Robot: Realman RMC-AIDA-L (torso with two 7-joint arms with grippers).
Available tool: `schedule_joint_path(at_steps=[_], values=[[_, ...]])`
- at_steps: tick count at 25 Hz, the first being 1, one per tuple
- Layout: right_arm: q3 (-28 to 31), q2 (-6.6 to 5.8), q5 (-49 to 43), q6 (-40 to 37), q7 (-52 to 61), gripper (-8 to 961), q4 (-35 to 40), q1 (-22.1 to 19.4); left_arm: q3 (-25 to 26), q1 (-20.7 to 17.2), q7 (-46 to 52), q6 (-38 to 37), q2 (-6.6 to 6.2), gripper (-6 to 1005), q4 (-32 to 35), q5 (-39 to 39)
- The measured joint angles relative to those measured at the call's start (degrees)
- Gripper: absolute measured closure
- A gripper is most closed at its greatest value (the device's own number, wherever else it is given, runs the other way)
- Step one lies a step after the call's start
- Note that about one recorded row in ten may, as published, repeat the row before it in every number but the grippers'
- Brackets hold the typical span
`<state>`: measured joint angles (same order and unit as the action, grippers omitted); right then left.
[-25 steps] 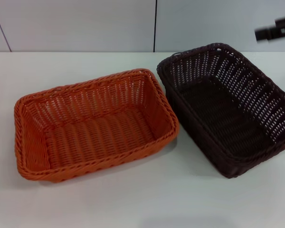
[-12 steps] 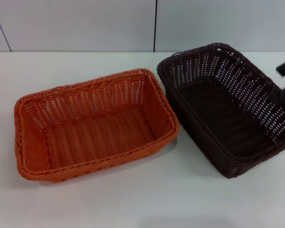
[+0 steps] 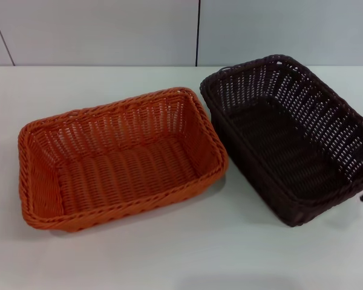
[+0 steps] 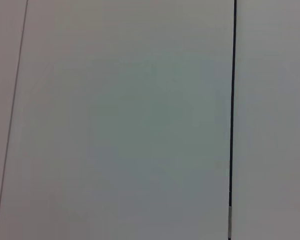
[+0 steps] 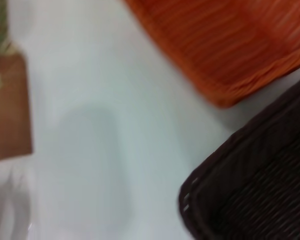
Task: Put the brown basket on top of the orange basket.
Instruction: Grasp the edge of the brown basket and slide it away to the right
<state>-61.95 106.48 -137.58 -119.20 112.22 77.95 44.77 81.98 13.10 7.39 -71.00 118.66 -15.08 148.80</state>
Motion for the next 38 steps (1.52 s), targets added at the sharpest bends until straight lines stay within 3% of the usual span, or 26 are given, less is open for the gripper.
schedule_joint_path(at_steps=[9,15,19,21,22,23,27,30,38], values=[[-1.7,0.09,-3.9,-0.3,-2.5,123,-4.4,1.4,-0.2,0.0,0.0,0.0,-0.01,219,-0.2,0.0],[-2.5,1.09,-6.7,1.9,-3.4,123,-5.5,1.8,-0.5,-0.1,0.0,0.0,-0.01,219,-0.3,0.0],[-2.8,2.53,-9.8,3.3,-4.6,123,-5.7,2.0,-0.6,-0.3,0.0,0.0,-0.01,219,-0.4,0.1],[-2.7,4.1,-12.1,4.5,-5.3,123,-5.9,2.3,-0.6,-0.3,0.1,0.0,-0.01,219,-0.5,0.1],[-2.7,4.1,-12.1,4.5,-5.3,123,-5.9,2.3,-0.6,-0.3,0.1,0.0,-0.01,219,-0.5,0.1],[-2.5,4.91,-12.9,5.5,-6.0,123,-6.3,2.4,-0.6,-0.3,0.1,-0.1,-0.01,219,-0.5,0.1],[-2.7,5.77,-13.7,8.0,-6.2,123,-6.9,2.3,-0.6,-0.2,0.1,-0.1,-0.01,219,-0.5,0.2],[-2.8,7.27,-15.3,11.7,-6.2,123,-7.1,1.7,-0.6,-0.2,0.1,-0.1,-0.01,219,-0.5,0.2],[-3.1,9.26,-17.1,12.6,-6.1,123,-7.6,1.6,-0.5,-0.1,0.7,-0.1,-0.09,220,-0.4,0.1]])
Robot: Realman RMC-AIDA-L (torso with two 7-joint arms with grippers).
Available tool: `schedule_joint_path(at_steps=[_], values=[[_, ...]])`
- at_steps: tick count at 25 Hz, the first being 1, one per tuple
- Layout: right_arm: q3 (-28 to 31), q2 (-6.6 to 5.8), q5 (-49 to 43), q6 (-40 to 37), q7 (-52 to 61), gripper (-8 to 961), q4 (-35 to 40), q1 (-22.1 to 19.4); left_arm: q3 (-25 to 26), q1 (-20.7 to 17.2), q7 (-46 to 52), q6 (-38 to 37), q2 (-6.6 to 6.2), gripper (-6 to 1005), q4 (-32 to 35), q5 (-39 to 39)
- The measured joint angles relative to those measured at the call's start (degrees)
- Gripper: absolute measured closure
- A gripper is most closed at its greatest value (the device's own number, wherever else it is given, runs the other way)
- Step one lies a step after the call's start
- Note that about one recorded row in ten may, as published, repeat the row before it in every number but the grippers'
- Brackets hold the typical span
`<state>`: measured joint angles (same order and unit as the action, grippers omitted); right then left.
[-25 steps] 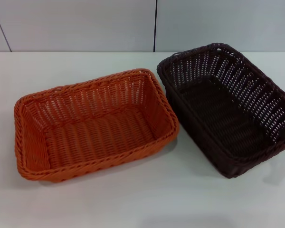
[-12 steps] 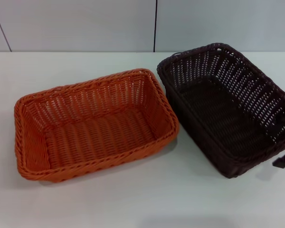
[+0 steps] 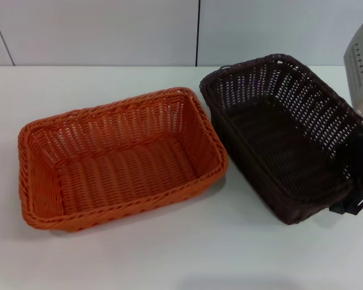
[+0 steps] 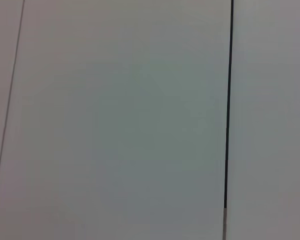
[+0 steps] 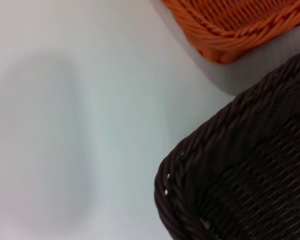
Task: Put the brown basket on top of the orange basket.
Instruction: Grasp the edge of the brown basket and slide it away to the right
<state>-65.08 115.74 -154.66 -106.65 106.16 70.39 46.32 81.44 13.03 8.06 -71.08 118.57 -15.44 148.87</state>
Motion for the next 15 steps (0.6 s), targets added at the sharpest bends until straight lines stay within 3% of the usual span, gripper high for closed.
schedule_joint_path(at_steps=[15], values=[[-0.5,0.85,-0.4,3.1,-1.4,124,-3.3,-0.2,0.4,0.5,1.0,1.7,-0.28,220,0.3,0.0]])
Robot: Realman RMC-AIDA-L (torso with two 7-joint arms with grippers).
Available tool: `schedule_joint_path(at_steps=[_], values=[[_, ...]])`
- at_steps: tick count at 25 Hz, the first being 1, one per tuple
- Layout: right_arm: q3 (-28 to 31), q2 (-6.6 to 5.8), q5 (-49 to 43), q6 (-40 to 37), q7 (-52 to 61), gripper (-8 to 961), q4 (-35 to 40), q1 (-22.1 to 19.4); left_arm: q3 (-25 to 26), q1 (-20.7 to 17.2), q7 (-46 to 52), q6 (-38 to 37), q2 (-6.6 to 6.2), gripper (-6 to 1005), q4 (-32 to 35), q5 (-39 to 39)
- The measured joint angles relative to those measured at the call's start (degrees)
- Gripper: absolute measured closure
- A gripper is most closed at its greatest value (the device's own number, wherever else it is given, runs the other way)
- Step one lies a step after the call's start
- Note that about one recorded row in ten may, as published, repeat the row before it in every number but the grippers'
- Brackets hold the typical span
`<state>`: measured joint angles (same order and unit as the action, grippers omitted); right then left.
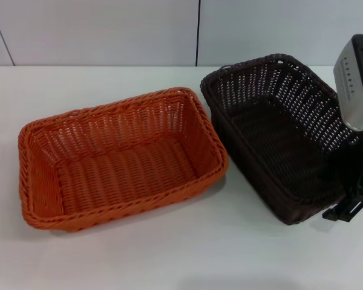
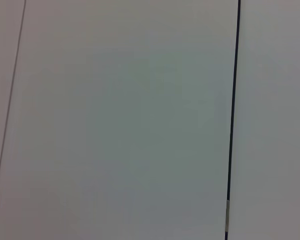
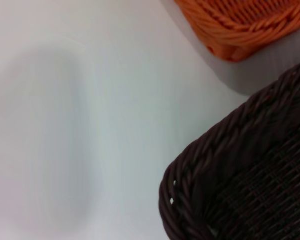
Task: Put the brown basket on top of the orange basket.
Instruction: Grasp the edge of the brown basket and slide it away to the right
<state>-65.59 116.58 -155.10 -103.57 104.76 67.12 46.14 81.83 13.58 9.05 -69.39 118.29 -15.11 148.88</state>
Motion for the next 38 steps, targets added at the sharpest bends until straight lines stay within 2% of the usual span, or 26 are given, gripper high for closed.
schedule_joint_path(at_steps=[15,23,28,38], values=[[-2.0,0.75,-1.9,3.5,-0.3,124,-1.9,-0.6,-0.2,0.0,0.0,0.5,0.01,220,-0.2,0.0],[-3.1,1.85,-2.9,8.3,0.2,194,-0.8,-1.6,0.0,-0.1,0.0,0.6,0.01,220,-0.3,0.0],[-4.5,1.85,-3.3,8.3,-0.1,237,0.0,-1.7,0.0,-0.1,0.0,0.6,0.01,221,-0.2,0.0],[-5.3,1.88,-3.1,6.9,-0.4,693,3.0,-2.4,0.0,0.0,0.0,0.6,0.01,221,0.1,0.0]])
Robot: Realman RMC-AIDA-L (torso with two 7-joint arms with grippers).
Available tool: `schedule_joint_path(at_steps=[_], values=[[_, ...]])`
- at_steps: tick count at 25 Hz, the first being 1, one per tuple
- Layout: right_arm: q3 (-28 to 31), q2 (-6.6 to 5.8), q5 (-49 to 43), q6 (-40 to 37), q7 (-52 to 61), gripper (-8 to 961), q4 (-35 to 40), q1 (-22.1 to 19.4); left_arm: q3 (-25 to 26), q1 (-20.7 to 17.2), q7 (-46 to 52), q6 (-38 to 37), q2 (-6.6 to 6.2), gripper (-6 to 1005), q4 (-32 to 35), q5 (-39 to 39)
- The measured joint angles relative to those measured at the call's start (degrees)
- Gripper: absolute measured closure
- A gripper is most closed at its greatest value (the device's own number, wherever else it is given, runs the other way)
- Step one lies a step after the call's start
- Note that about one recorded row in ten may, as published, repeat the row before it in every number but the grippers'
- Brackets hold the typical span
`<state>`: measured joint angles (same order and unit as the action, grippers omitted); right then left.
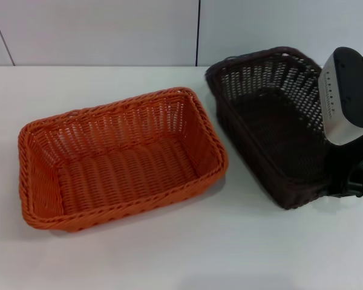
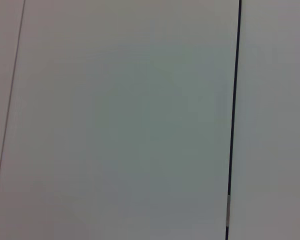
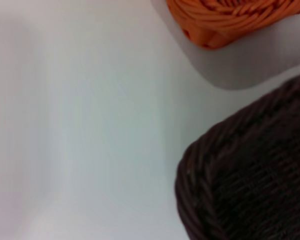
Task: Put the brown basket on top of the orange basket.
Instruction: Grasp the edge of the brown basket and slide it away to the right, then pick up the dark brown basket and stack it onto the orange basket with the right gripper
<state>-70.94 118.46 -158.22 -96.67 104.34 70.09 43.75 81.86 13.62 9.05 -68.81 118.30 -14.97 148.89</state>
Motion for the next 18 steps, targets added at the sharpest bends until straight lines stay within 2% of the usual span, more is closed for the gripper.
schedule_joint_path(at_steps=[12,14,17,18], values=[[-0.6,0.39,0.4,-4.7,0.4,794,13.1,-3.1,0.1,-0.2,0.0,0.0,-0.09,221,-0.3,0.0],[-0.6,0.43,0.4,-7.7,0.6,795,18.7,-3.2,0.1,-0.2,0.0,0.0,-0.1,221,-0.5,0.0],[-0.6,0.44,0.4,-8.3,0.7,797,20.0,-3.2,0.1,-0.2,0.0,0.0,-0.09,221,-0.3,0.0],[-0.5,0.42,0.2,-9.2,0.9,798,22.8,-3.2,0.1,-0.1,0.0,0.0,-0.09,221,-0.2,0.0]])
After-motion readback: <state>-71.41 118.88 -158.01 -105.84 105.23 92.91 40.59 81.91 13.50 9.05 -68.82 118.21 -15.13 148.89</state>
